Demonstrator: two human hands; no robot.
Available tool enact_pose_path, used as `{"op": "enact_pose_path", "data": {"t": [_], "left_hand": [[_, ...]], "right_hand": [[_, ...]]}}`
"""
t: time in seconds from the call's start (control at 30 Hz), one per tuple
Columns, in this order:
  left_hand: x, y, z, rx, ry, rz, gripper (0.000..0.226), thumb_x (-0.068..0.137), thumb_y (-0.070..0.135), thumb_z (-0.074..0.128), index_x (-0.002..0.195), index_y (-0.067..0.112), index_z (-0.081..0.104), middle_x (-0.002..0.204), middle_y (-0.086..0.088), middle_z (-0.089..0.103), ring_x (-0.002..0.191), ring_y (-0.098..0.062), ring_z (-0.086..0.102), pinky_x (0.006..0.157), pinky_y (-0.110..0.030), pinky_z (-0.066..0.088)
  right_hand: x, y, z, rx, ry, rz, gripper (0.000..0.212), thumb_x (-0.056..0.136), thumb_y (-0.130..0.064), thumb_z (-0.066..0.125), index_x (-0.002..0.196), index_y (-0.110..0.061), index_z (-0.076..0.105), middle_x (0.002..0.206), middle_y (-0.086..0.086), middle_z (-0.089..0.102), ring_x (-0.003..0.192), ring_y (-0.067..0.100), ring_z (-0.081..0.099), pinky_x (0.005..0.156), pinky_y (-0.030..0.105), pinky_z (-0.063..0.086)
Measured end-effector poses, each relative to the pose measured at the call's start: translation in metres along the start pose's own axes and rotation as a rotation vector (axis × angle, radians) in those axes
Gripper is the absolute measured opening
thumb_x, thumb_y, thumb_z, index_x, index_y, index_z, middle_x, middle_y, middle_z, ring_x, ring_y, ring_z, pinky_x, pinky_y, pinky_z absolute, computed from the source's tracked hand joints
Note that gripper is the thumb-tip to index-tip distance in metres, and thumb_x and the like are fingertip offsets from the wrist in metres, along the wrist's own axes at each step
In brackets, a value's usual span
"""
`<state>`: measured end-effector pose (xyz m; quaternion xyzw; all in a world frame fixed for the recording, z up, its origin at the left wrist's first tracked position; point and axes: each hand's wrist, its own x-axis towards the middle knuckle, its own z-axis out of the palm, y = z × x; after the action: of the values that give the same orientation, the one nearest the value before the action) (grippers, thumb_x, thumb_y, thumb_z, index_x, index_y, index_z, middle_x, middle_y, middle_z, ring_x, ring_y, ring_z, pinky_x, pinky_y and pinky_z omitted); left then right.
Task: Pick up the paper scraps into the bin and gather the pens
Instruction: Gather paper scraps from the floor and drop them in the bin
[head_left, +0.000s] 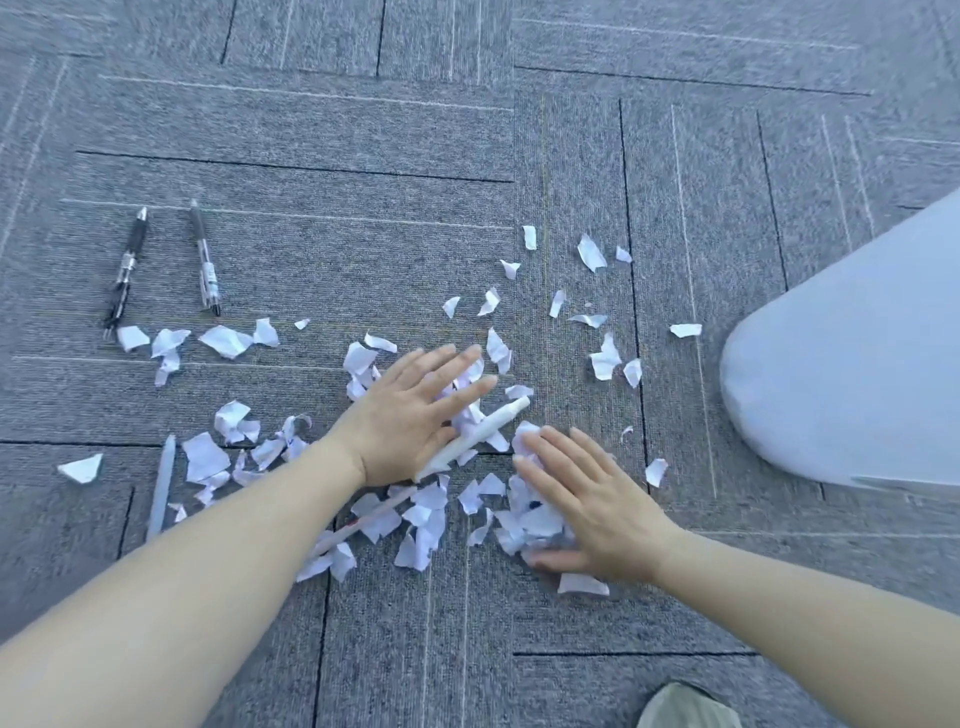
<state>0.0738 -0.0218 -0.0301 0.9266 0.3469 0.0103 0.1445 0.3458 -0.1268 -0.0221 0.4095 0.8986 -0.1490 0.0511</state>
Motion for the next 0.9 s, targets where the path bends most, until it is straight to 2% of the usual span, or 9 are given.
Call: {"op": "enact_pose_path", "data": {"t": [0.1,0.23,0.33,0.43,0.5,0.6,0.7,0.8,0.9], "left_hand": [[0.022,0.008,-0.001,0.074,-0.005,0.079,0.054,0.095,0.045,0.034,0.147,0.033,0.023,0.154,-0.002,0.029,0.139,-0.025,0.024,0.112,-0.042,0.018],[0.024,0.015,0.006,0.083,0.130,0.079,0.037,0.092,0.040,0.041,0.120,0.019,0.055,0.114,-0.006,0.059,0.104,-0.025,0.045,0.085,-0.038,0.036],[0.025,0.017,0.009,0.081,0.215,0.081,0.013,0.090,0.026,0.052,0.095,0.014,0.050,0.086,-0.006,0.057,0.077,-0.026,0.053,0.062,-0.037,0.042],[0.028,0.016,0.006,0.095,0.177,0.111,0.013,0.086,0.017,0.060,0.082,0.014,0.048,0.069,-0.005,0.055,0.060,-0.025,0.052,0.047,-0.034,0.045],[0.030,0.014,0.002,0.119,0.134,0.089,0.011,0.086,0.017,0.053,0.077,0.011,0.053,0.061,-0.004,0.055,0.051,-0.025,0.054,0.039,-0.032,0.045],[0.028,0.010,-0.006,0.033,0.155,-0.021,0.020,0.086,0.021,0.041,0.072,0.010,0.050,0.051,-0.002,0.050,0.039,-0.023,0.051,0.030,-0.026,0.036],[0.033,0.016,-0.033,-0.158,0.381,-0.246,0.028,0.092,0.027,0.040,0.068,0.011,0.042,0.050,-0.003,0.048,0.039,-0.022,0.046,0.034,-0.022,0.024],[0.071,0.044,-0.082,-0.452,0.555,-0.444,0.030,0.096,0.024,0.047,0.071,0.008,0.046,0.054,0.000,0.050,0.046,-0.016,0.044,0.044,-0.027,0.033],[0.128,0.090,-0.147,-0.724,0.775,-0.440,0.032,0.094,0.024,0.049,0.065,0.014,0.040,0.051,0.003,0.038,0.048,-0.014,0.034,0.049,-0.034,0.033]], "right_hand": [[0.020,-0.001,-0.001,-0.044,0.093,-0.038,0.073,0.090,-0.064,0.042,0.144,-0.015,0.038,0.148,0.015,0.042,0.135,0.032,0.035,0.109,0.048,0.026],[0.039,0.001,-0.013,-0.080,0.176,-0.140,0.033,0.086,-0.036,0.051,0.113,-0.018,0.051,0.111,0.010,0.060,0.091,0.029,0.056,0.074,0.039,0.046],[0.049,0.002,-0.019,-0.094,0.105,-0.216,0.031,0.072,-0.015,0.062,0.101,-0.016,0.051,0.092,0.007,0.057,0.072,0.024,0.052,0.054,0.033,0.041],[0.051,-0.001,-0.027,-0.061,-0.006,-0.184,0.037,0.065,-0.006,0.071,0.096,-0.013,0.051,0.082,0.005,0.054,0.059,0.021,0.049,0.039,0.029,0.034],[0.049,-0.004,-0.033,-0.030,-0.096,-0.105,0.033,0.073,-0.006,0.067,0.102,-0.011,0.052,0.086,0.005,0.055,0.055,0.019,0.046,0.038,0.029,0.033],[0.043,-0.004,-0.044,0.106,-0.134,0.121,0.025,0.090,-0.010,0.048,0.116,-0.009,0.048,0.102,0.005,0.054,0.060,0.022,0.047,0.052,0.038,0.048],[0.041,-0.002,-0.066,0.363,0.070,0.352,0.010,0.092,-0.005,0.044,0.100,-0.011,0.047,0.086,0.002,0.054,0.061,0.025,0.048,0.053,0.036,0.041],[0.045,0.004,-0.099,0.570,0.324,0.520,0.010,0.093,-0.008,0.051,0.084,-0.010,0.046,0.068,0.006,0.054,0.056,0.022,0.044,0.050,0.036,0.036],[0.045,0.011,-0.158,0.773,0.661,0.620,0.021,0.097,-0.018,0.054,0.078,-0.011,0.047,0.054,-0.001,0.047,0.048,0.012,0.035,0.046,0.026,0.030]]}}
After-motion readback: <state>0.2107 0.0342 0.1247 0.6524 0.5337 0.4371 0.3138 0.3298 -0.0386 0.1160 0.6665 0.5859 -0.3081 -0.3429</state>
